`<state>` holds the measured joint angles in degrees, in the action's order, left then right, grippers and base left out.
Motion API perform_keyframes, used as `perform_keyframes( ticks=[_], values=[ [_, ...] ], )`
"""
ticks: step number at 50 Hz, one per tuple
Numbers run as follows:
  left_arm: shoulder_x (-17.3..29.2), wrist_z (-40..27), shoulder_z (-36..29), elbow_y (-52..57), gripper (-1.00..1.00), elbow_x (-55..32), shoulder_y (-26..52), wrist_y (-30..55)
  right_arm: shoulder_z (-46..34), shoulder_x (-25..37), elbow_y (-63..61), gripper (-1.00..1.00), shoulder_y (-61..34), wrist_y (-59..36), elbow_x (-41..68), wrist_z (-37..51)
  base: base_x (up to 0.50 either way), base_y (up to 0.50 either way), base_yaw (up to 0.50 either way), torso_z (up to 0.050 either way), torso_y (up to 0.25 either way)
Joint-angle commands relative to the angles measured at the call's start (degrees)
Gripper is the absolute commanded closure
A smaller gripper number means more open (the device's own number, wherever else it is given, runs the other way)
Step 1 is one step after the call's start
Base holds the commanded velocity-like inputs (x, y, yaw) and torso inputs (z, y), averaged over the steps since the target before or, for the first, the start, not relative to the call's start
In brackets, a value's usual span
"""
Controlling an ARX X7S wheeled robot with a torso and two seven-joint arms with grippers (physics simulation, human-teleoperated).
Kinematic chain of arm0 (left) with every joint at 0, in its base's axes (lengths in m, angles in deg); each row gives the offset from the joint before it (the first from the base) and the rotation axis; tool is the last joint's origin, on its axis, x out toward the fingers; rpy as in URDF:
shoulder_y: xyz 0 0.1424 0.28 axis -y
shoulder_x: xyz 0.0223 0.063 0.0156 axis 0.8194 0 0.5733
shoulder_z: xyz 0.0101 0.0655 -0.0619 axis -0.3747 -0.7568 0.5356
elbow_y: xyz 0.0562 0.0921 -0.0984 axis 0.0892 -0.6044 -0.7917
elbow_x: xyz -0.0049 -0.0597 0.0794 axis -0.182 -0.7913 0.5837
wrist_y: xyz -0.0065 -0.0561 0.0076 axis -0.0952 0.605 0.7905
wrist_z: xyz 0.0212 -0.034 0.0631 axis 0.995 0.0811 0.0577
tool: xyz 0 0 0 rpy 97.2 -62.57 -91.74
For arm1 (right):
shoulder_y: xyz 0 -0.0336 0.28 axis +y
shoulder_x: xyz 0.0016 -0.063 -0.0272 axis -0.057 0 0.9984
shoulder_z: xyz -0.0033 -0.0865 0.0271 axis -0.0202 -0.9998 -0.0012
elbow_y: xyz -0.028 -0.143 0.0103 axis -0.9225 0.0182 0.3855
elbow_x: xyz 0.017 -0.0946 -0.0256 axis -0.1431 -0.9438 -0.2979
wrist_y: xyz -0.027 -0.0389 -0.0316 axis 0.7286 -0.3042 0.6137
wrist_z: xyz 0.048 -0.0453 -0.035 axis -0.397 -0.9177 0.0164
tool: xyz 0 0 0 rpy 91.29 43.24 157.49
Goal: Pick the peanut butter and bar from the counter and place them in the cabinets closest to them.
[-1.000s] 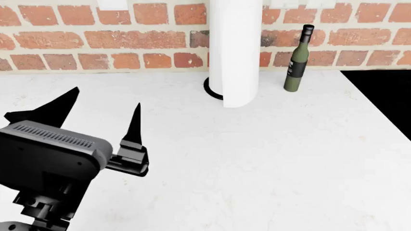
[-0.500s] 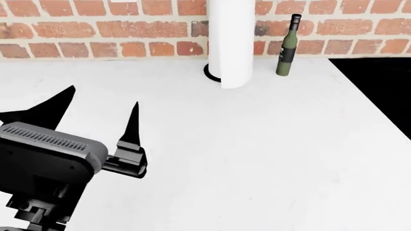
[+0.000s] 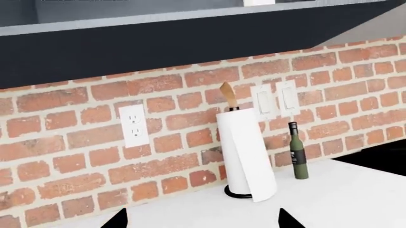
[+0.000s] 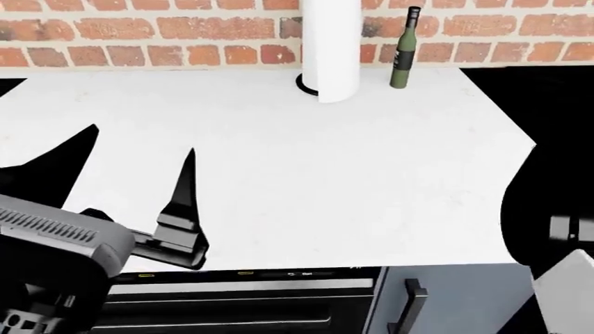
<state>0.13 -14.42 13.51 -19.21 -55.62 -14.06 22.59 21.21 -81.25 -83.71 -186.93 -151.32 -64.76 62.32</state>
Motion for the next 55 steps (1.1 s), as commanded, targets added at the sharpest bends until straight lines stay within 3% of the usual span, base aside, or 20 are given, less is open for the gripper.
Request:
perform_keyframes(
  ticks=[1,13,33,40,55],
  values=[
    [1.77,0.22,-0.58,-0.1,-1.0,1.13,-2.79,-5.22,2.96,0.54,-12.33,-1.0,14.44,-0.69,0.58,-0.19,0.0,0.0,0.0,0.0,0.0],
    [1.64,1.16,0.21,-0.6,-1.0,3.28,-6.26,-10.17,4.61,1.41,-17.19,-1.0,23.19,1.02,1.16,-0.6,-0.41,0.19,0.0,0.0,0.0],
    [1.06,2.18,-1.0,-1.64,-1.0,5.79,-8.31,-13.69,2.27,3.23,-18.09,-1.0,31.95,4.25,2.51,-1.74,-0.32,0.49,0.0,0.0,-0.001],
    [1.51,2.17,-1.01,-1.65,-1.0,5.93,-8.9,-14.29,2.25,3.73,-19.1,-1.0,34.66,5.0,2.69,-1.73,-0.48,0.17,0.0,0.0,0.0],
    [2.1,2.57,-0.45,-3.16,-1.0,6.86,-11.07,-16.41,4.29,4.85,-23.99,-1.0,44.6,12.89,3.51,-2.55,-0.37,0.3,0.0,0.0,-0.001]
  ],
)
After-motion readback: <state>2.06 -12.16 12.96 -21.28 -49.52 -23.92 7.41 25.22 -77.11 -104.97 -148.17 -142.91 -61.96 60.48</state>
